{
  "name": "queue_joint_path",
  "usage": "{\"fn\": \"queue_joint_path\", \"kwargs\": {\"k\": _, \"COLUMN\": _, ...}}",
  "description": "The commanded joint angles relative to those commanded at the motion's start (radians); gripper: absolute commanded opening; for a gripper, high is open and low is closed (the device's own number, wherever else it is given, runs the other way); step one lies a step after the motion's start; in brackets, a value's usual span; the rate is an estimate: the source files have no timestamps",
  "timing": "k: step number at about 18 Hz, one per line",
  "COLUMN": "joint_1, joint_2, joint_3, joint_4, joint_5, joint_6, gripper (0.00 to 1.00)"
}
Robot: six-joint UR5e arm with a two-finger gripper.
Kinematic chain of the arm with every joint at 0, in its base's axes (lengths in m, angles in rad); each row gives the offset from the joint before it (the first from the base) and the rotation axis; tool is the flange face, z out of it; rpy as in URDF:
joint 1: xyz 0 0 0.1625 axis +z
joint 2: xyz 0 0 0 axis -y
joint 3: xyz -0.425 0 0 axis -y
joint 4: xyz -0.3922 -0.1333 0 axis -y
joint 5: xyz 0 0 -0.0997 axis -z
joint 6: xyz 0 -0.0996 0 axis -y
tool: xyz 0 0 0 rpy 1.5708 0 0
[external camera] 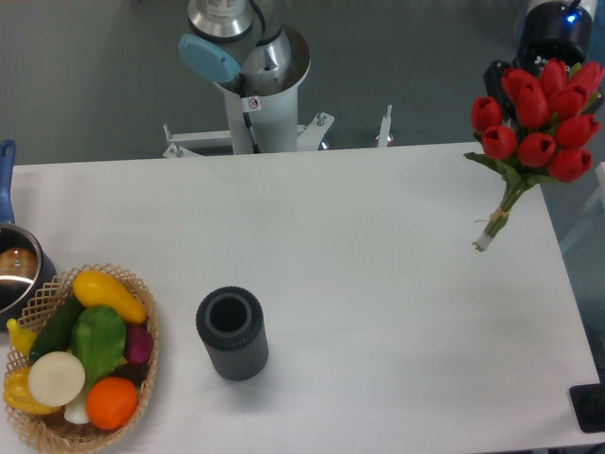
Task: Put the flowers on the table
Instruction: 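Hold the red tulip bouquet by its stems in the gripper, then lift the tulip bouquet and carry it toward the black container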
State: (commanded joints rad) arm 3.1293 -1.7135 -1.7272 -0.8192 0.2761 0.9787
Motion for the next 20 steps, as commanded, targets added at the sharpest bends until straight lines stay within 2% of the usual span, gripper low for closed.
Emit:
{"fn": "queue_joint_path", "kwargs": {"k": 7, "joint_1": -0.005, "joint_2": 0.006, "joint_3": 0.000, "joint_4": -0.003, "joint_5": 0.030, "joint_6": 0.002, "gripper": 0.34}}
{"fn": "queue_joint_path", "kwargs": {"k": 12, "joint_1": -0.018, "joint_2": 0.035, "joint_3": -0.006, "joint_4": -0.003, "joint_5": 0.153, "joint_6": -0.003, "gripper": 0.34}}
{"fn": "queue_joint_path", "kwargs": {"k": 14, "joint_1": -0.025, "joint_2": 0.061, "joint_3": -0.015, "joint_4": -0.005, "joint_5": 0.242, "joint_6": -0.003, "gripper": 0.34}}
{"fn": "queue_joint_path", "kwargs": {"k": 16, "joint_1": -0.058, "joint_2": 0.075, "joint_3": -0.017, "joint_4": -0.006, "joint_5": 0.346, "joint_6": -0.008, "gripper": 0.34}}
{"fn": "queue_joint_path", "kwargs": {"k": 20, "joint_1": -0.112, "joint_2": 0.084, "joint_3": -0.017, "joint_4": -0.008, "joint_5": 0.483, "joint_6": -0.072, "gripper": 0.34}}
